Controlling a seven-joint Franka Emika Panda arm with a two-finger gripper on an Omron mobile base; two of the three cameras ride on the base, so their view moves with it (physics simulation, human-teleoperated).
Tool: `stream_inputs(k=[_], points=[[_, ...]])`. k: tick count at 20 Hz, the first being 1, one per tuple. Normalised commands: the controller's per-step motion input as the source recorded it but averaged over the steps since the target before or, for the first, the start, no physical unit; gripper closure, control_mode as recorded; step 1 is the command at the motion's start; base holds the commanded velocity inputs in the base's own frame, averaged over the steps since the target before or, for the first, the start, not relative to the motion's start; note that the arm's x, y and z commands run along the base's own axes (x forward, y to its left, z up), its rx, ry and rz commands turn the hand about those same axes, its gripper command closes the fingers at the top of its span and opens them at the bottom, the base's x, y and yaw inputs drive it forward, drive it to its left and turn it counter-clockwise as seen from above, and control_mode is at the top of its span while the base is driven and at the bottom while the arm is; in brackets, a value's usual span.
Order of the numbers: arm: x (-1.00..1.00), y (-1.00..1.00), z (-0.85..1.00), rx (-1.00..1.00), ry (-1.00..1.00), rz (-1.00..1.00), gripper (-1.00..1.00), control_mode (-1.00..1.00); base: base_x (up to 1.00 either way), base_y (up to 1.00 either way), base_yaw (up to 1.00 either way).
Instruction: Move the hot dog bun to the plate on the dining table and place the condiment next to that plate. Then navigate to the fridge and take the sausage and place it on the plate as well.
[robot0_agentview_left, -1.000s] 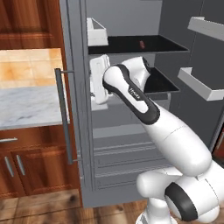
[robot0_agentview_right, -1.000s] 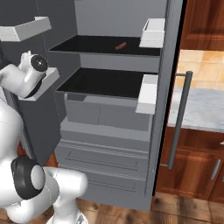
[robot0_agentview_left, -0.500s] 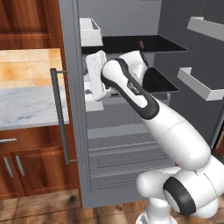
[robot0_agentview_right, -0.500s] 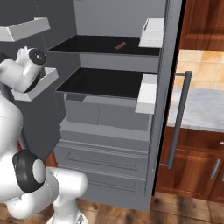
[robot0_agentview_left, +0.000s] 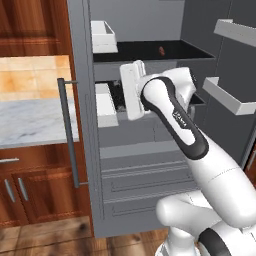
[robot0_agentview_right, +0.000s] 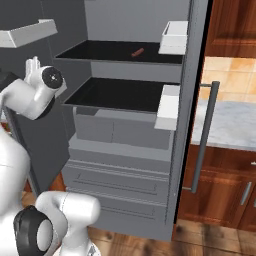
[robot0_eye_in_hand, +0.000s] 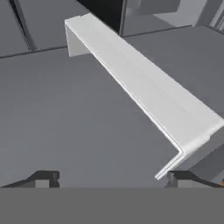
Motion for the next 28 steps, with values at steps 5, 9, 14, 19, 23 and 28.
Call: stream_inputs(k=[5, 9, 14, 19, 23, 28], points=[[-0.46, -0.56, 0.16, -0.25, -0.09, -0.02, -1.0, -1.0, 0.0, 0.0, 0.0], [-0.5, -0.49, 0.36, -0.44, -0.18, 0.0, -1.0, -1.0, 0.0, 0.0, 0.0], [-0.48, -0.46, 0.2, -0.45, -0.07, 0.0, -1.0, -1.0, 0.0, 0.0, 0.0], [-0.55, -0.46, 0.01, -0.43, 0.0, 0.08, -1.0, -1.0, 0.0, 0.0, 0.0], [-0.56, -0.5, 0.0, -0.41, 0.0, 0.13, -1.0, -1.0, 0.0, 0.0, 0.0], [-0.77, -0.46, -0.01, -0.34, 0.0, 0.16, -1.0, -1.0, 0.0, 0.0, 0.0]])
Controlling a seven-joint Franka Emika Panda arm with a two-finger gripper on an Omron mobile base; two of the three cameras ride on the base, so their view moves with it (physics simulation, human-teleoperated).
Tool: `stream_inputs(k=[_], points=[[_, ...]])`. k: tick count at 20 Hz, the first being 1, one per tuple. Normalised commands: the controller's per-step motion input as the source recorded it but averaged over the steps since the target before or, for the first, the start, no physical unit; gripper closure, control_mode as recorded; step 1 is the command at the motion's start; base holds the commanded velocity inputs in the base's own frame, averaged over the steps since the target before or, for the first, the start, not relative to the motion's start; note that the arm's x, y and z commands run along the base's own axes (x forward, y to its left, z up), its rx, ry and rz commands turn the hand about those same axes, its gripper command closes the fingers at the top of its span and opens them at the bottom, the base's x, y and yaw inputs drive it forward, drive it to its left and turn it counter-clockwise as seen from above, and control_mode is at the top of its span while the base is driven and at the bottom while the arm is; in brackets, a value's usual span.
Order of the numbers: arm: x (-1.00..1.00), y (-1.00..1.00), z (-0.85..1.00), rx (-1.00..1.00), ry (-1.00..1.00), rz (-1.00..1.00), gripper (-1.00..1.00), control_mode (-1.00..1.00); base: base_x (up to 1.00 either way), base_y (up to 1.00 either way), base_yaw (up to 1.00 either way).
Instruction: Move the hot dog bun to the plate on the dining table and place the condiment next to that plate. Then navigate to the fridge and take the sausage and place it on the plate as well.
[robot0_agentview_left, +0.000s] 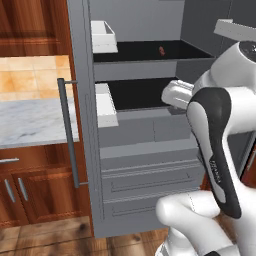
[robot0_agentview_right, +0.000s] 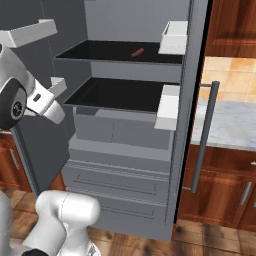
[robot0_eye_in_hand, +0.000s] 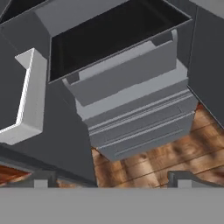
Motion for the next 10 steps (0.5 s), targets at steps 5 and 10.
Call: stream_inputs(k=[5, 10], points=[[-0.9, -0.28, -0.04, -0.26, -0.07, 0.25, -1.0, -1.0, 0.0, 0.0, 0.0], [-0.32, -0.27, -0.25, -0.2, 0.01, 0.26, -1.0, -1.0, 0.0, 0.0, 0.0]])
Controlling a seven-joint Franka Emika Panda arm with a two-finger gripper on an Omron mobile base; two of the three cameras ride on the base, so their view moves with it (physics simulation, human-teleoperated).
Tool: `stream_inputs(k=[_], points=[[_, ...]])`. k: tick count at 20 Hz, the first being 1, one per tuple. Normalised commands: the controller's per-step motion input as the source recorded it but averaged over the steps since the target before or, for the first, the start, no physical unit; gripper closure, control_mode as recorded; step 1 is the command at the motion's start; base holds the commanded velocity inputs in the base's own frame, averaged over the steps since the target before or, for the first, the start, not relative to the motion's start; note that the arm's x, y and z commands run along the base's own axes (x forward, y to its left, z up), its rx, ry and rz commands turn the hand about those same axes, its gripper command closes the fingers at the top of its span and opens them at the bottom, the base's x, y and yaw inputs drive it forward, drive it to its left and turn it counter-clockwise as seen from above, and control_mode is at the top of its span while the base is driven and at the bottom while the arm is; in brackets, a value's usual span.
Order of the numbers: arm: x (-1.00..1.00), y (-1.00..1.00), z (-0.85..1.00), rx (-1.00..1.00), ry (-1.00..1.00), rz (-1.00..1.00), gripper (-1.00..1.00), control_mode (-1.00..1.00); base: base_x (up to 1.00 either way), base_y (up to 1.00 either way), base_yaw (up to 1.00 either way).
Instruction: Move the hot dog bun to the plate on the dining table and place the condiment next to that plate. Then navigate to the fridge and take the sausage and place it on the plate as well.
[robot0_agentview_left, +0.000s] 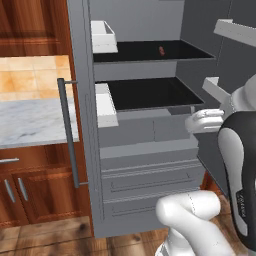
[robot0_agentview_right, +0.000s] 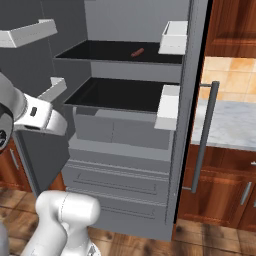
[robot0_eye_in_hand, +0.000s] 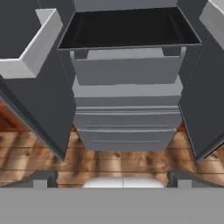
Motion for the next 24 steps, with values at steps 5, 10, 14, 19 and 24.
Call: stream_inputs(k=[5, 10, 14, 19, 24], points=[[-0.01, -0.04, -0.37, -0.03, 0.05, 0.02, -1.0, -1.0, 0.0, 0.0, 0.0], [0.03, 0.0, -0.15, 0.0, 0.08, 0.0, -1.0, 1.0, 0.27, 0.0, 0.0], [0.0, 0.0, 0.0, 0.0, 0.0, 0.0, -1.0, 1.0, 0.89, -0.01, 0.0], [0.0, 0.0, 0.0, 0.0, 0.0, 0.0, -1.0, 1.0, 0.74, -0.1, -0.07], [0.0, 0.0, 0.0, 0.0, 0.0, 0.0, -1.0, 1.0, 0.78, -0.08, -0.17]])
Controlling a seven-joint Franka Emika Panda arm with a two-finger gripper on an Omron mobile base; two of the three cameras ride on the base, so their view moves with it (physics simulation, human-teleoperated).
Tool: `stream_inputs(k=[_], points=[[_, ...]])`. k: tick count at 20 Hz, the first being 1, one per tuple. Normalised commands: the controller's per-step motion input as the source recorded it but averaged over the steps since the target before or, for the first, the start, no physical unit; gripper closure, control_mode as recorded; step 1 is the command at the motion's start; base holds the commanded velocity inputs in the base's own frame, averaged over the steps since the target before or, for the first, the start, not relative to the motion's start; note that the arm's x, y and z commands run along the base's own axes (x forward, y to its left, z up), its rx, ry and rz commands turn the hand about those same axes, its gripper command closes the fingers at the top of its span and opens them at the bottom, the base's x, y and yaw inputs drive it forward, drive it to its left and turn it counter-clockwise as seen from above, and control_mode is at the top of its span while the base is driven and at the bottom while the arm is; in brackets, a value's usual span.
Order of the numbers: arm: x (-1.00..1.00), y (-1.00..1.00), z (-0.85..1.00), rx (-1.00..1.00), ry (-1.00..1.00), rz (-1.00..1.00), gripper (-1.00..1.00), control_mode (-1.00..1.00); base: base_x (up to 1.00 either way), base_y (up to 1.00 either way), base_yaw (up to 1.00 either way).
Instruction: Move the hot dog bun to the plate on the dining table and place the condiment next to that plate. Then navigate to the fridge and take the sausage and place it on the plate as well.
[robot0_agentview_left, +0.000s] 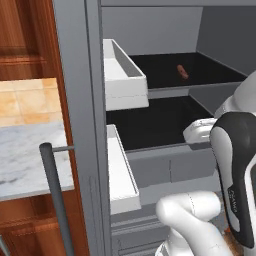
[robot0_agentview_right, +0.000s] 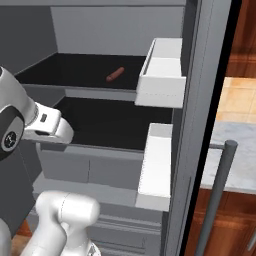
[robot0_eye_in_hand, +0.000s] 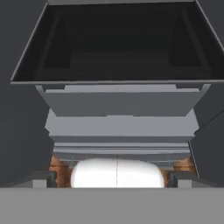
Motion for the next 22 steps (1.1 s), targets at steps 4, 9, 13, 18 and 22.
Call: stream_inputs(k=[4, 9, 13, 18, 22], points=[[0.0, 0.0, 0.0, 0.0, 0.0, 0.0, -1.0, 1.0, 0.94, -0.01, -0.13], [0.68, -0.06, 0.65, -0.07, 0.0, -0.01, -1.0, -1.0, 0.19, 0.0, -0.01], [0.87, -0.18, 0.71, -0.09, 0.0, 0.0, -1.0, -1.0, 0.0, 0.0, 0.0], [0.76, -0.29, 0.15, -0.01, -0.04, 0.0, -1.0, -1.0, 0.0, 0.0, 0.0], [0.92, -0.29, 0.01, 0.0, 0.0, -0.02, -1.0, -1.0, 0.0, 0.0, 0.0]])
